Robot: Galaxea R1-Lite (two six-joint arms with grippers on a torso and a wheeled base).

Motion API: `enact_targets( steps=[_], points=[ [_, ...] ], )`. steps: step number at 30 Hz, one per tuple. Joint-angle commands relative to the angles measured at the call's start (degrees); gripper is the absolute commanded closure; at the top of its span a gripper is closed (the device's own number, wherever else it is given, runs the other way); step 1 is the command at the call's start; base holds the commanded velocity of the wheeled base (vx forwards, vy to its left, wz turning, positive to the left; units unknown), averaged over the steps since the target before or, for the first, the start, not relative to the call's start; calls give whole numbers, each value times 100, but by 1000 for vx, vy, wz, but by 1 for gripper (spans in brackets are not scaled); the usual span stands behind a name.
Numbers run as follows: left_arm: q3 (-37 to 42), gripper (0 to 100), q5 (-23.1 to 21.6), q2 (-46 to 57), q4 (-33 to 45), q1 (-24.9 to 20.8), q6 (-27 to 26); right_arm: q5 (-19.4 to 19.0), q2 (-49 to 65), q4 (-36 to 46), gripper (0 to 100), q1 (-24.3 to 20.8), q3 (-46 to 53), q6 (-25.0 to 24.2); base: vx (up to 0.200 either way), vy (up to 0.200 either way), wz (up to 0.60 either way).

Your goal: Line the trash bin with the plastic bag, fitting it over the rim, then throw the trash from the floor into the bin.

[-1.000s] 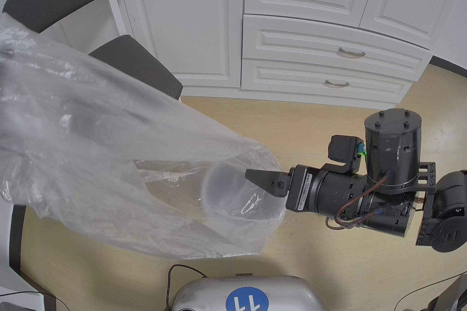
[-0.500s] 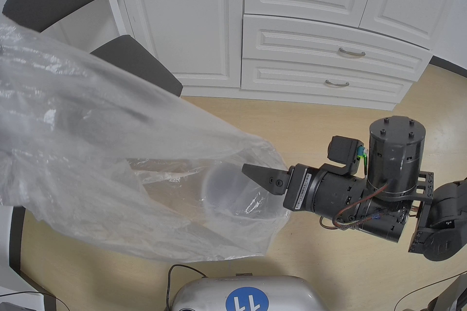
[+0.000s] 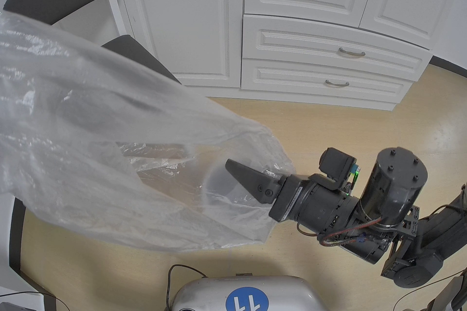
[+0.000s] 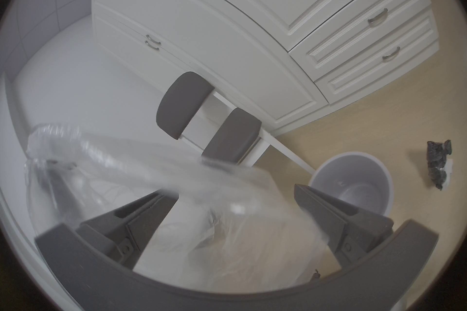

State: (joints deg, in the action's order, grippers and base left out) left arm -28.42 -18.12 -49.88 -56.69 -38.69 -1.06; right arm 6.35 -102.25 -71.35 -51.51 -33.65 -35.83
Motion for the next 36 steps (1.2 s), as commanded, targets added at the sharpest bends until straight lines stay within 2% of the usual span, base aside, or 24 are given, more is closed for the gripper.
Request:
enact_targets(
  steps=[1, 9, 14, 26, 36],
  points=[
    [-6, 100, 1, -4, -35, -24, 1, -196, -611, -986, 0, -132, 561, 111, 0, 0, 0],
    [-6, 100, 1, -21, -35, -24, 1, -204, -884, -1830, 0, -140, 789, 296, 0, 0, 0],
    [-15, 100, 1, -13, -35, -24, 9, -204, -866, -1856, 0, -149, 825, 322, 0, 0, 0],
    [-6, 100, 1, -13, -35, -24, 18, -187, -1016, -1865, 0, -97, 983, 726, 0, 0, 0],
    [3, 100, 1, -21, -35, -24, 18, -196, -699, -1865, 0, -184, 1097, 876, 0, 0, 0]
  ],
)
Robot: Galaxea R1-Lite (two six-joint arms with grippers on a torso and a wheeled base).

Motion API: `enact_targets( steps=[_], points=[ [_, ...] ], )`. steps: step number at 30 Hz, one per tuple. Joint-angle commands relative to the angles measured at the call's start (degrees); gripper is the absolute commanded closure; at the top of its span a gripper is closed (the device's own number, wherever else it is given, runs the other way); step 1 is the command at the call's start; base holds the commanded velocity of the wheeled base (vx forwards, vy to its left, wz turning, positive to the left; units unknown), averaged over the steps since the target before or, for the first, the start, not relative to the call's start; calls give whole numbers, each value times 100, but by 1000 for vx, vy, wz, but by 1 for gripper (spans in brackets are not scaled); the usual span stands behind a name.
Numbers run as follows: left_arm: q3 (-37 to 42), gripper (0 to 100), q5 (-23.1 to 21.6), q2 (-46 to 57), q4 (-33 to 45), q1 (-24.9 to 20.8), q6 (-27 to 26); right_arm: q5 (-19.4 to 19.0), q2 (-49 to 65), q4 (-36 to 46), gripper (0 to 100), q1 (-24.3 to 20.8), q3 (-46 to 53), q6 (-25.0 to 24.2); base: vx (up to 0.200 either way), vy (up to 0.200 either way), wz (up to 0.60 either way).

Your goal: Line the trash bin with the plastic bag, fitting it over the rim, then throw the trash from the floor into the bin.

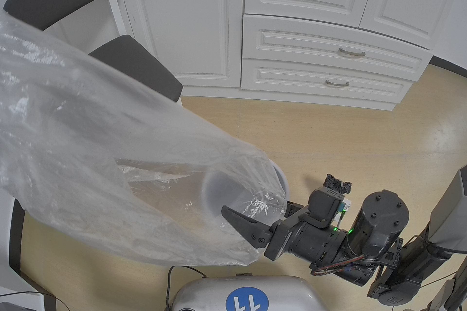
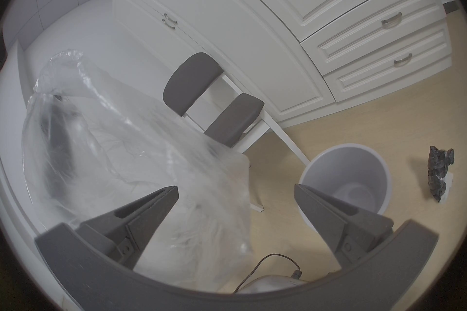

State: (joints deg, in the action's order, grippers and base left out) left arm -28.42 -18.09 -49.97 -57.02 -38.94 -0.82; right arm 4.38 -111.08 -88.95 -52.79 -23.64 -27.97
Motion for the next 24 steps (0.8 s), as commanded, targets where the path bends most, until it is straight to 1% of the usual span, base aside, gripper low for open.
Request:
enact_targets(
  steps=[1, 2, 4, 11, 16, 19, 20, 21, 22, 23, 24],
  points=[
    [3, 100, 7, -13, -3, 0, -6, 2, 192, -105, 0, -74, 114, 142, 0, 0, 0],
    [3, 100, -1, -13, -3, 0, -6, 11, 210, -105, 0, -118, 158, 327, 0, 0, 0],
    [3, 100, -1, -13, -3, 0, -6, 28, 227, -105, 0, -136, 193, 476, 0, 0, 0],
    [12, 100, -1, -13, -3, 0, -6, 98, 254, -105, 0, -144, 43, 467, 0, 0, 0],
    [12, 100, -1, -22, -3, 0, -6, 309, 491, -105, 0, -276, -62, 503, 0, 0, 0],
    [20, 100, -1, -22, -3, 0, -6, 503, 728, 678, 0, -303, -317, 485, 0, 0, 0],
    [20, 100, -1, -22, -3, 0, -6, 503, 728, 678, 0, -303, -317, 485, 0, 0, 0],
    [12, 100, -1, -13, -3, 0, -6, 679, 834, 1267, 0, -311, -554, 397, 0, 0, 0],
    [12, 100, -1, -13, -3, 0, -6, 679, 834, 1267, 0, -311, -554, 397, 0, 0, 0],
    [20, 100, -1, -13, -3, 0, -6, 775, 878, 1592, 0, -311, -695, 274, 0, 0, 0],
    [20, 100, 7, -13, -3, 0, -6, 810, 948, 1864, 0, -320, -818, 37, 0, 0, 0]
  ],
)
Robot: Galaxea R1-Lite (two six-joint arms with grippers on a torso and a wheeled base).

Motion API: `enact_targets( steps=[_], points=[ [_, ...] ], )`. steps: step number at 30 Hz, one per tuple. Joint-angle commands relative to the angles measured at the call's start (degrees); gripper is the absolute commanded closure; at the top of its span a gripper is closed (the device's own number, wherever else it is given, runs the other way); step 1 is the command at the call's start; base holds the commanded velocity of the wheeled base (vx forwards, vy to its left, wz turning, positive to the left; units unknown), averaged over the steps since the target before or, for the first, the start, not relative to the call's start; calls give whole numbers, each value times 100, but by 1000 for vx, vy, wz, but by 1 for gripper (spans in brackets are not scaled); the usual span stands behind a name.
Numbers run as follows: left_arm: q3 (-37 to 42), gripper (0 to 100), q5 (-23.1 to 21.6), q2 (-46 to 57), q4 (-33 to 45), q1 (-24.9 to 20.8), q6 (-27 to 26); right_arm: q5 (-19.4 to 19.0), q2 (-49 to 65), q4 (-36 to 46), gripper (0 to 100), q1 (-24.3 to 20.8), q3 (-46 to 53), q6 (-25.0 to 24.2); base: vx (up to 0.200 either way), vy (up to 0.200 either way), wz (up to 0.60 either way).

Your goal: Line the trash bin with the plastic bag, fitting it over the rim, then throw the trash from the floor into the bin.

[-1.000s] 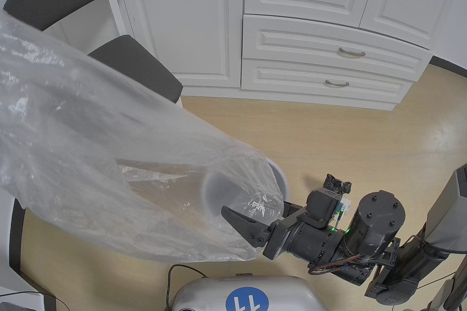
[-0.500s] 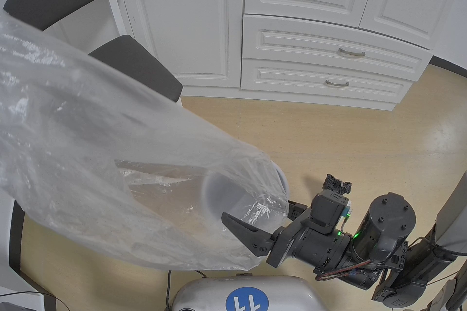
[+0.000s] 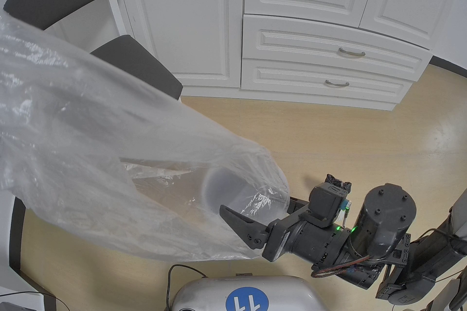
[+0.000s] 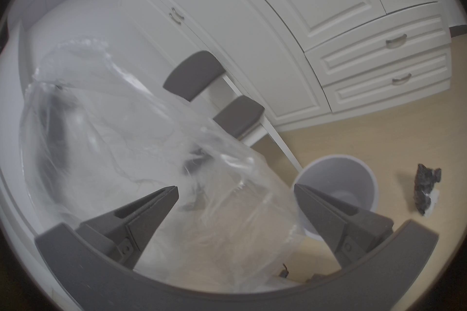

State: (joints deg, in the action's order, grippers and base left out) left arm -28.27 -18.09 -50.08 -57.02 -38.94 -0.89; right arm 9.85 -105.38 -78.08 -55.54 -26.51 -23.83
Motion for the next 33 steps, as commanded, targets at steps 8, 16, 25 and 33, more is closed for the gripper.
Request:
enact_targets(
  steps=[8, 16, 25, 33],
  points=[
    [6, 100, -1, -2, -3, 0, 1, 272, 430, 1076, 0, -115, -724, -754, 0, 0, 0],
    [6, 100, 7, 7, -3, 0, 1, 281, 386, 1084, 0, -132, -724, -754, 0, 0, 0],
    [-21, 100, 16, 16, -3, 9, 1, 289, 342, 1357, 0, -124, -662, -693, 0, 0, 0],
    [-12, 100, 25, 24, -3, 9, 1, 289, 421, 1726, 0, -115, -715, -693, 0, 0, 0]
  ],
)
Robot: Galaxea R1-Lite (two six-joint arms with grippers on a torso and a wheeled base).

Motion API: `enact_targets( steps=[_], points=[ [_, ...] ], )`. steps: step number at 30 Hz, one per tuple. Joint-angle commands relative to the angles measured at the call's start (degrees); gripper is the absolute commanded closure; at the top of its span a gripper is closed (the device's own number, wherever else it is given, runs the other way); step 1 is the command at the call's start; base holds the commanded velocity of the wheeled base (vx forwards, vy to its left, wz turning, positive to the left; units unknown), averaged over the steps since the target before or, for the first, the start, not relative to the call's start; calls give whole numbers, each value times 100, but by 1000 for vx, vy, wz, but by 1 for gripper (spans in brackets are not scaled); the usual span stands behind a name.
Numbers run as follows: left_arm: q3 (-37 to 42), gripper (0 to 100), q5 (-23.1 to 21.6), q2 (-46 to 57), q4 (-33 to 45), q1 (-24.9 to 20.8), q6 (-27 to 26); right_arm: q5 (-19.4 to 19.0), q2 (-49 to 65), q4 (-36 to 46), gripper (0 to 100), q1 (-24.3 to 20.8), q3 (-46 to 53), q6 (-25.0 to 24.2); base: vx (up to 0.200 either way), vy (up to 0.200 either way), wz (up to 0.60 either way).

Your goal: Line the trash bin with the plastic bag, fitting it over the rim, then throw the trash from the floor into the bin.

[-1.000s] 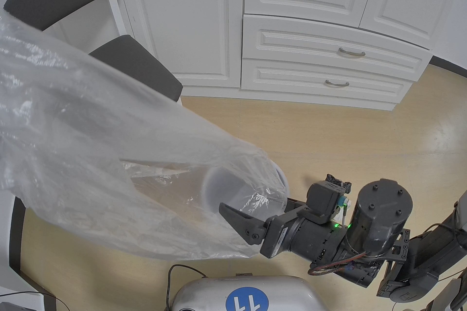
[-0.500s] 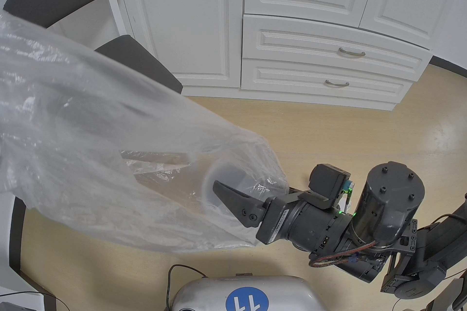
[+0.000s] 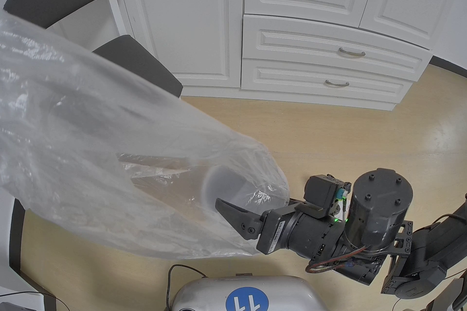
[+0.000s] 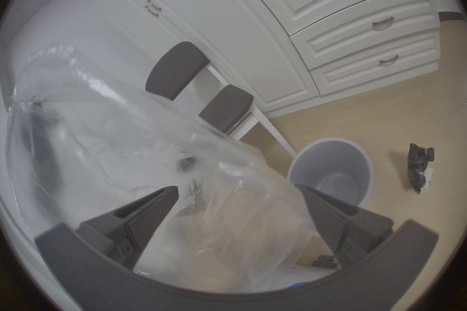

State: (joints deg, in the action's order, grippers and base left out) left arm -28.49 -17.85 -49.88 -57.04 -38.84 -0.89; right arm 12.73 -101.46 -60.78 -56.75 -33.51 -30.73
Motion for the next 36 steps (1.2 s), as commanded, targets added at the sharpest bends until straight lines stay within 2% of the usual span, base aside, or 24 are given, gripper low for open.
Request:
enact_targets(
  steps=[1, 15, 16, 33, 36],
  points=[
    [10, 100, 1, 5, 0, -1, 1, 2, 30, -4, 0, 6, -15, -3, 0, 0, 0],
    [10, 100, 1, -13, 0, -1, 1, 2, 215, 49, 0, 76, 55, 120, 0, 0, 0],
    [10, 100, 1, -13, 0, -1, 1, 2, 241, 49, 100, 76, 64, 129, 0, 0, 0],
    [45, 100, -17, -74, 79, -1, 1, 2, 469, 5, 100, 67, 90, 146, 0, 0, 0],
    [72, 100, -26, -109, 114, -1, 1, 19, 584, 23, 100, 76, 99, 366, 0, 0, 0]
  ],
)
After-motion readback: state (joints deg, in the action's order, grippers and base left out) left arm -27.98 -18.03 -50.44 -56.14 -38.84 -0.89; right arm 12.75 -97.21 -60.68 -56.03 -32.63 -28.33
